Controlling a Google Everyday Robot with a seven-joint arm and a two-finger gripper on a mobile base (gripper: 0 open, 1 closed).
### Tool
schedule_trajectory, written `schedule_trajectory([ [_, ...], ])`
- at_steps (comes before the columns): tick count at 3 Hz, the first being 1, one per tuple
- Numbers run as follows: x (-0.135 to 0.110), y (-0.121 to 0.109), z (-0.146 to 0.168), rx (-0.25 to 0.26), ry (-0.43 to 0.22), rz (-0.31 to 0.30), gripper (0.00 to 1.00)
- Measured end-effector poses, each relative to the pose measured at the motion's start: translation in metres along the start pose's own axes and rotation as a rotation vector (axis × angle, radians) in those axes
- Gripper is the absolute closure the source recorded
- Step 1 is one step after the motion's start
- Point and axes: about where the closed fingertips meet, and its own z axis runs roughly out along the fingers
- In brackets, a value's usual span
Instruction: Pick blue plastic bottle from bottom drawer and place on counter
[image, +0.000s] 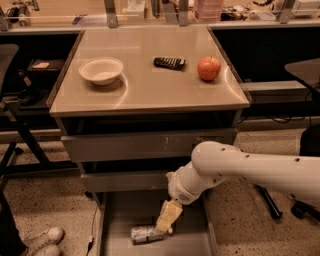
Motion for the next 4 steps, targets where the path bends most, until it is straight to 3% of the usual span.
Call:
schedule_trajectory([
  [1, 0.006, 0.005, 0.035, -0.03, -0.003, 0.006, 0.0],
  [4, 0.051, -0.018, 0.209, -0.078, 0.086, 0.015, 0.0],
])
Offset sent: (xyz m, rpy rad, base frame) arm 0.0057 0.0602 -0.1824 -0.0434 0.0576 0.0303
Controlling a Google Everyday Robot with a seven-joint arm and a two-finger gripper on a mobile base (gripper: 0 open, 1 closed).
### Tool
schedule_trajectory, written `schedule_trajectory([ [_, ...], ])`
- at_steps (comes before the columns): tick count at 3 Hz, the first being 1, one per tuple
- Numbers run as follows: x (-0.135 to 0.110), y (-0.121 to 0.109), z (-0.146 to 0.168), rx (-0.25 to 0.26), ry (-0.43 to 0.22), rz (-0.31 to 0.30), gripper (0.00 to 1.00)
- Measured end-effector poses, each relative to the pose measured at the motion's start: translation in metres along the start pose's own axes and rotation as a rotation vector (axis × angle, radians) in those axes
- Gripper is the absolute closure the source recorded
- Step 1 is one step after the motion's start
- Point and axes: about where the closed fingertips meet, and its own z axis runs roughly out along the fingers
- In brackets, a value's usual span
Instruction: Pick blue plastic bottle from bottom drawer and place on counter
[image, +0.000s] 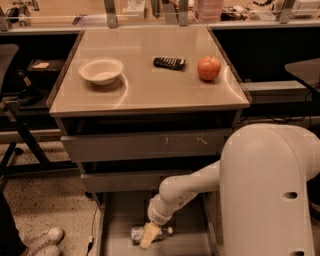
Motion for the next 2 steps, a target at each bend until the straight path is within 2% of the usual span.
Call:
schedule_trajectory([
  [1, 0.0, 0.0, 0.0, 0.0, 0.0, 0.0, 0.0],
  [2, 0.007, -0.008, 0.027, 0.003, -0.033, 0.005, 0.0],
])
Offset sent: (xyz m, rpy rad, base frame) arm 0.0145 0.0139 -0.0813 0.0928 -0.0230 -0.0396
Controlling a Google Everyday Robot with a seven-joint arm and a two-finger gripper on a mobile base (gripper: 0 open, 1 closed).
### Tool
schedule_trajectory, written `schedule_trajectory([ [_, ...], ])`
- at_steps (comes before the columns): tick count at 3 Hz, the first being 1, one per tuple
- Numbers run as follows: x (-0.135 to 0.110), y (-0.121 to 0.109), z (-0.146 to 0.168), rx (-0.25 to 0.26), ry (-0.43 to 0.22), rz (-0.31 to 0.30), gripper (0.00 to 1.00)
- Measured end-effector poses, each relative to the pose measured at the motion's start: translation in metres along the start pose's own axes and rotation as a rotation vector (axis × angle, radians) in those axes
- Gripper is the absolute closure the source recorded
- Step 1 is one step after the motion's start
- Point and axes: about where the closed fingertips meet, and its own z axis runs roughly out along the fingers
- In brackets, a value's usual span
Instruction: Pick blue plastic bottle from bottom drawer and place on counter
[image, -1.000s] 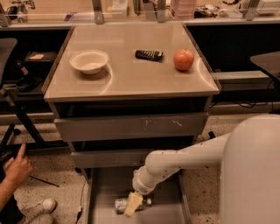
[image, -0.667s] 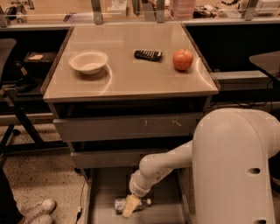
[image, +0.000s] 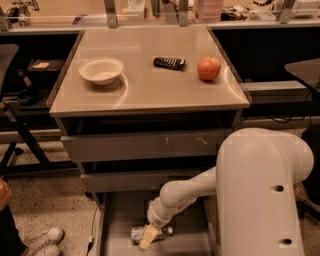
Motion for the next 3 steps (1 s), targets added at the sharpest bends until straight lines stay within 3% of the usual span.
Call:
schedule_trajectory([
  [3, 0.041, -0.034, 0.113, -0.021, 0.002, 0.042, 0.0],
])
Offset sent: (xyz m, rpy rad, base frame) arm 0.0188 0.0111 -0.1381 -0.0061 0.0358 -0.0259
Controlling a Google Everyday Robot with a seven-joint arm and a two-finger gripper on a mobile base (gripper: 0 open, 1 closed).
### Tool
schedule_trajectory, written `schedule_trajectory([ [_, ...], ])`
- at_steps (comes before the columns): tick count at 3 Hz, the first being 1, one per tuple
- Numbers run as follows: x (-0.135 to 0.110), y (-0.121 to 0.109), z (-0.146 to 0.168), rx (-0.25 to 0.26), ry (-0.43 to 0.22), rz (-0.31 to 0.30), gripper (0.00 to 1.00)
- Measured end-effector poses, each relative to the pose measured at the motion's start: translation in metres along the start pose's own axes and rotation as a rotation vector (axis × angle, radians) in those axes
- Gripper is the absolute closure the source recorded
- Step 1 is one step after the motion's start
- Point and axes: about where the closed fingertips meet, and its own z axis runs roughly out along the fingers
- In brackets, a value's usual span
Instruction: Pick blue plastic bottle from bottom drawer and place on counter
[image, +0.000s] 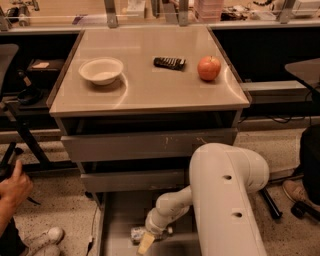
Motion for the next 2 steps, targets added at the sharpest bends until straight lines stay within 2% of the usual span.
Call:
schedule_trajectory([
  [2, 0.018, -0.004, 0.039, 0.013, 0.011, 0.006, 0.0],
])
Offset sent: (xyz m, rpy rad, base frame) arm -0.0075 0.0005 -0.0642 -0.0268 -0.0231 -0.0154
